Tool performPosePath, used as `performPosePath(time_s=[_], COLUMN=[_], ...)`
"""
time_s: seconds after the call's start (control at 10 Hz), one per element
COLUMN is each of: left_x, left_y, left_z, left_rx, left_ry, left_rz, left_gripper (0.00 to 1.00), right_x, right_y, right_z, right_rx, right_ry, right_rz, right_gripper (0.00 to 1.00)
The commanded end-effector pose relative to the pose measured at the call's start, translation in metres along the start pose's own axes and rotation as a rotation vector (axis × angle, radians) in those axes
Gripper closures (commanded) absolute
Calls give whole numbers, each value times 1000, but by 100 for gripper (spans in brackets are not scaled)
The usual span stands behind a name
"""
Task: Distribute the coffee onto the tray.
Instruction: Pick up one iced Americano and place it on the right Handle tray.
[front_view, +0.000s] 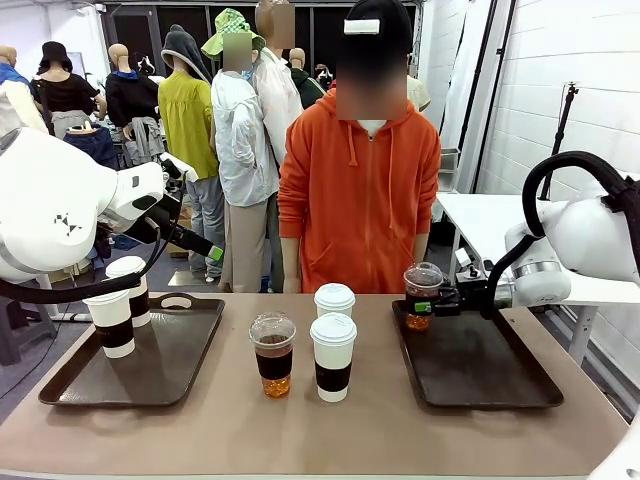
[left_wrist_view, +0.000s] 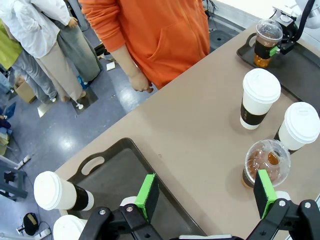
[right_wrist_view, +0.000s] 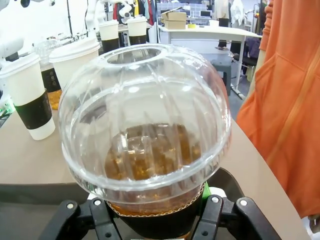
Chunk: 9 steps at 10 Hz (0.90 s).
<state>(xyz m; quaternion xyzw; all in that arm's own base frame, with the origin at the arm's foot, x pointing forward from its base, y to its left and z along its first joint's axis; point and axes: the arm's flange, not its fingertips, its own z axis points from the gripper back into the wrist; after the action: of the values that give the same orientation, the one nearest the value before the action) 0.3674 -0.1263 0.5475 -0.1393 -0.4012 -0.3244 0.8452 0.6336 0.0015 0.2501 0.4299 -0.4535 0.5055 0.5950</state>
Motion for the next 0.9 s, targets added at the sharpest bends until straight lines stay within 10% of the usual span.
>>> performPosePath(time_s=[0.0,0.3,0.8], left_x=[0,0,0], left_y=[1,1,1], left_z=[0,0,0], left_rx=[-2,-2,-2], left_ry=[-2,-2,-2], left_rz=[5,5,5], left_gripper=[0,0,0], right_x=[6,7,8], right_y=[-9,-10,-6], right_z=[-6,-8,-1], right_rx=[5,11,9], right_ry=[33,51,58], right_rz=[-35,-67,-98], right_gripper=[35,0,0])
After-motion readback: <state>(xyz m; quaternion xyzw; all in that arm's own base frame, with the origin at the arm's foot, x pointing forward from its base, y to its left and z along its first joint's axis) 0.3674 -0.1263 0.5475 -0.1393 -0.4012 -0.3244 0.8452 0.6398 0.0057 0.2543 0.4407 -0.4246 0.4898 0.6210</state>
